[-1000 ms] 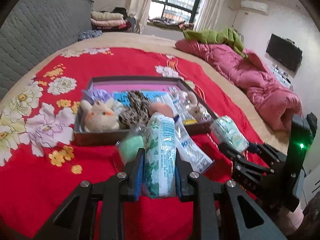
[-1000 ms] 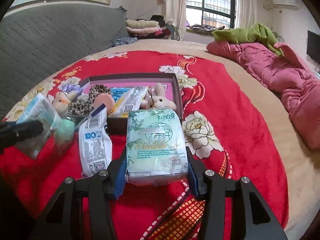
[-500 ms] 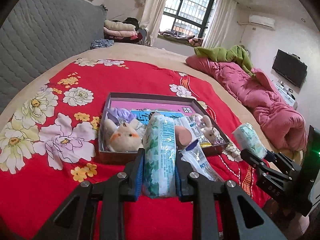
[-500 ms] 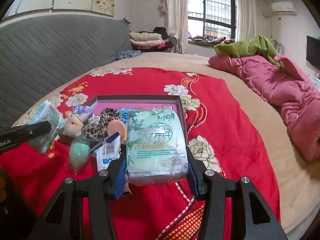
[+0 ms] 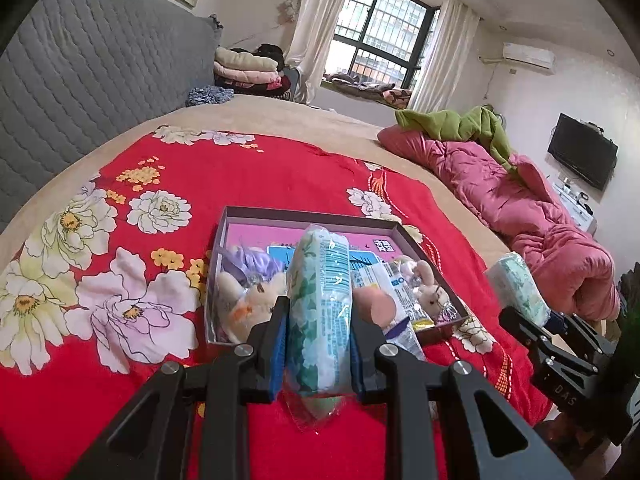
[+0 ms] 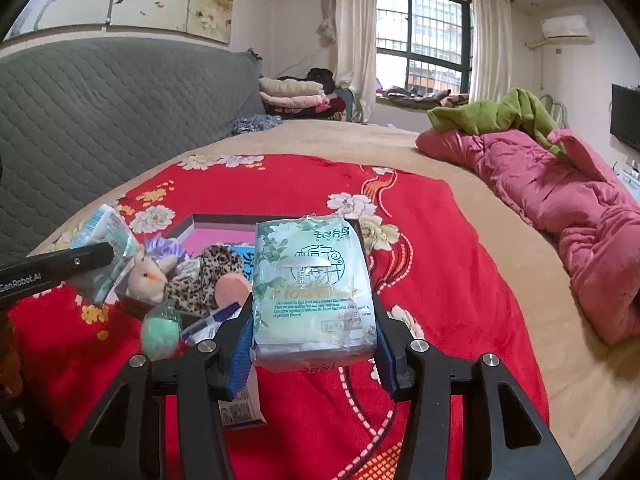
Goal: Organize soft objects
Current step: 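Lift and carry the wrapped roll and Flower packet over the box with both tools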
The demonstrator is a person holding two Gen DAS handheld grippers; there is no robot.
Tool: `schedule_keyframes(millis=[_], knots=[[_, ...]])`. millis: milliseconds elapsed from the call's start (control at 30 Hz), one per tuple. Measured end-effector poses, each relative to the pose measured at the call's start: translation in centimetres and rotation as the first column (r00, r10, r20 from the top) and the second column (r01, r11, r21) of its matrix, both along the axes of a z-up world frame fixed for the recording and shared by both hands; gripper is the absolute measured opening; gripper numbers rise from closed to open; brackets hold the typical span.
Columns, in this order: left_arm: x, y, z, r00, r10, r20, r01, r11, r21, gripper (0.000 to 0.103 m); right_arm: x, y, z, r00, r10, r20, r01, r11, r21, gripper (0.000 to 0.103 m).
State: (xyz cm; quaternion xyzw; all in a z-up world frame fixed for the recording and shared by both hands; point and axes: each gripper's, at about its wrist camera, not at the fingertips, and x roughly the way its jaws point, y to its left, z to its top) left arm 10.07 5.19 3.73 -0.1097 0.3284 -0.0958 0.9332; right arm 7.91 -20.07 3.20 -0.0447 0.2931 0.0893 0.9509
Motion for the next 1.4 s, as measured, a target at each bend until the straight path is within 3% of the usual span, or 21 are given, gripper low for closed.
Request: schedule_keyframes(millis=[700, 1400], knots=[[5.3, -1.2, -2.5, 0.998, -0.025, -0.064, 0.025, 1.0, 0.003, 0.026, 3.7, 1.1, 0.6, 0.999, -0.018, 0.033, 0.018, 1.0, -0.004, 0.052], [8.2, -2.3, -3.2, 0.996, -0.052, -0.078, 0.053, 0.999, 0.002, 0.026, 7.5, 2.0, 0.2, 0.999, -0.022, 0.029, 0.022, 1.0, 0.0, 0.052]])
